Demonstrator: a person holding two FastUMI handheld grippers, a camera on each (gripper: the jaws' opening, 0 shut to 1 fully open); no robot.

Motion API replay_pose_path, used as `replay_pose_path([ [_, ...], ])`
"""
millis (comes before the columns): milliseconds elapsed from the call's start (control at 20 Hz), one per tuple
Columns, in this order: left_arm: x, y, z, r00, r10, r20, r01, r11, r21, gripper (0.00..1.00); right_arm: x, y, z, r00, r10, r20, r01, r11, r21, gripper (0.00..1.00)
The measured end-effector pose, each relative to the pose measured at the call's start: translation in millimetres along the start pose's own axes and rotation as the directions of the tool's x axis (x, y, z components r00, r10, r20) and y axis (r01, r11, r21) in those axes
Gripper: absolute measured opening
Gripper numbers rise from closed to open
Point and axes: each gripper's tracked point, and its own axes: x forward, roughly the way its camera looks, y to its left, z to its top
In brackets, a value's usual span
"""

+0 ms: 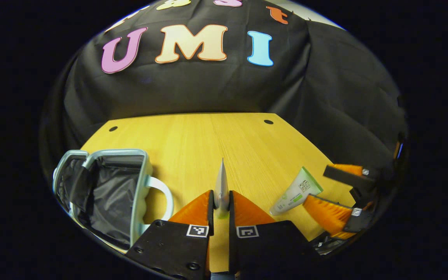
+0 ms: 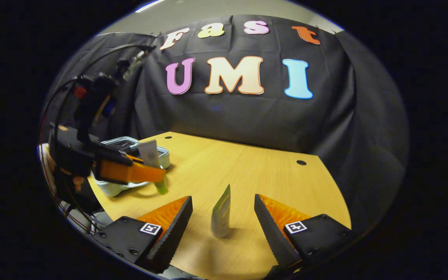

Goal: First open the suitcase, pack the skin care products into it, and then close the suitcase.

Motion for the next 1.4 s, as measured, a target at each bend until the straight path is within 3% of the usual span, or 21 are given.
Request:
replay_pose_path([
  [300, -32, 34, 13, 0.995, 0.098, 0.002, -0.098, 0.995, -0.014, 0.12, 34, 17, -45, 0.996, 0.039, -0.075, -0.037, 0.999, 0.027, 0.80],
  [350, -36, 40, 10, 0.993, 0.114, -0.009, -0.114, 0.993, -0.010, 0.11, 37, 11, -45, 0.997, 0.013, -0.075, -0.012, 1.000, 0.021, 0.68],
  [450, -44, 54, 7, 0.989, 0.147, -0.024, -0.148, 0.989, -0.007, 0.12, 42, 9, -42, 0.996, -0.001, -0.085, 0.006, 0.998, 0.065, 0.34],
  [550, -49, 71, 4, 0.984, 0.177, -0.036, -0.177, 0.984, -0.006, 0.12, 42, 8, -35, 0.994, -0.001, -0.106, 0.011, 0.996, 0.094, 0.27],
  [700, -55, 101, -2, 0.975, 0.211, -0.073, -0.212, 0.977, -0.009, 0.12, 42, 17, -14, 0.992, 0.045, -0.120, -0.028, 0.990, 0.137, 0.26],
  [850, -61, 151, -16, 0.944, 0.296, -0.147, -0.291, 0.955, 0.055, 0.11, 40, 35, 25, 0.994, 0.057, -0.089, -0.041, 0.985, 0.169, 0.22],
  [900, -63, 165, -22, 0.936, 0.307, -0.174, -0.302, 0.952, 0.058, 0.12, 40, 44, 38, 0.994, 0.069, -0.079, -0.054, 0.983, 0.177, 0.26],
  [1150, -61, 212, -54, 0.905, 0.301, -0.300, -0.301, 0.952, 0.046, 0.12, 47, 117, 99, 0.987, 0.164, -0.003, -0.160, 0.967, 0.200, 0.25],
  [1350, -53, 232, -77, 0.900, 0.256, -0.352, -0.266, 0.964, 0.021, 0.12, 61, 186, 109, 0.970, 0.242, -0.027, -0.232, 0.953, 0.194, 0.22],
  [1400, -52, 236, -85, 0.894, 0.243, -0.376, -0.262, 0.965, 0.000, 0.11, 64, 200, 107, 0.966, 0.257, -0.038, -0.246, 0.952, 0.183, 0.26],
])
